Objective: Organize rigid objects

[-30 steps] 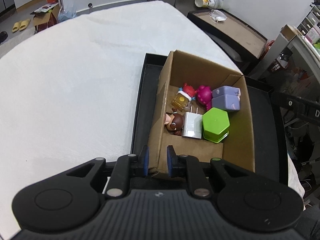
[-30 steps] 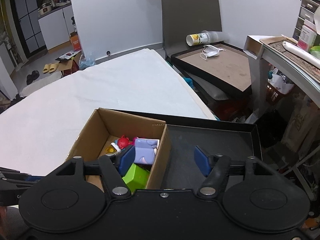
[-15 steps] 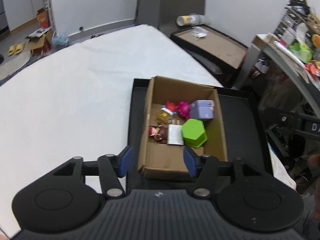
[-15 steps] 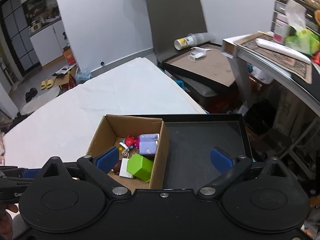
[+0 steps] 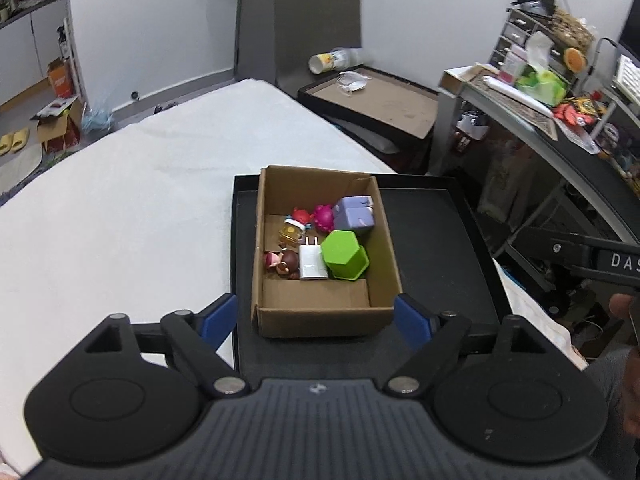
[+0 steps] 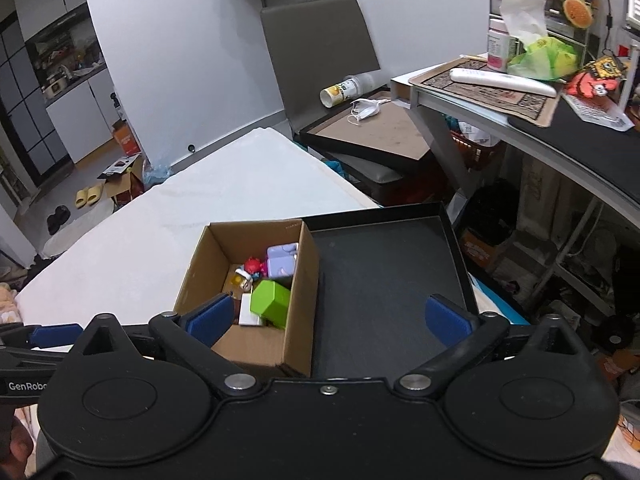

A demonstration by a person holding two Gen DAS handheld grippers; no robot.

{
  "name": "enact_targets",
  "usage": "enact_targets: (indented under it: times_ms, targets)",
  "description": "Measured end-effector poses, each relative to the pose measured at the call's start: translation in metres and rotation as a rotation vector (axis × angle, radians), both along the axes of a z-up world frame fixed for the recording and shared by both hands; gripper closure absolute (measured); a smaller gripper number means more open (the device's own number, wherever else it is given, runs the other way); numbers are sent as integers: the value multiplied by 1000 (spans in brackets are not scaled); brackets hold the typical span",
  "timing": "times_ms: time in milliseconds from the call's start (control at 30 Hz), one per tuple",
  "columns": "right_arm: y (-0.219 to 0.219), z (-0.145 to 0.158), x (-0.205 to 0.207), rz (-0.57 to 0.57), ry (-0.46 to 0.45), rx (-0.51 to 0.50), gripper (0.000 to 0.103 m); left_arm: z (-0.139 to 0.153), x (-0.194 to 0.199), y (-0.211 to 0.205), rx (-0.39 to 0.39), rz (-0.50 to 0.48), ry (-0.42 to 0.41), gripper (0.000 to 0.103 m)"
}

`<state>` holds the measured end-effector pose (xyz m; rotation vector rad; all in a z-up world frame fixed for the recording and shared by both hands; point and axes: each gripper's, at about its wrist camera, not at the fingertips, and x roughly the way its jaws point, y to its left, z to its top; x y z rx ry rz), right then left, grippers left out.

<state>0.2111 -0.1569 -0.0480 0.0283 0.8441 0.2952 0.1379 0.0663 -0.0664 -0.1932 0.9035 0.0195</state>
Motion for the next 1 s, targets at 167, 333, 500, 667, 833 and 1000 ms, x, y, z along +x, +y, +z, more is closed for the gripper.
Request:
enact_targets:
  times_ms: [167, 333, 500, 667, 833, 1000]
  targets:
    - [-5, 9, -19, -16, -17, -8, 0, 9, -17, -7, 4, -10, -28, 17]
    - [-8, 23, -36, -6, -33, 11, 0, 26, -34, -9, 18, -10, -60, 16]
    - [-9, 37, -52, 1, -41, 17, 0, 41, -50, -11, 24, -13, -102, 14]
    - [-13, 53, -67, 9, -63, 10, 0, 54, -66, -12, 10, -10, -136, 13]
    - [-19, 67, -81, 10, -79, 46, 0, 68, -79, -17, 34, -29, -165, 12]
    - [-20, 78, -93, 4, -110, 56, 0, 79, -92, -21, 47, -32, -189, 9]
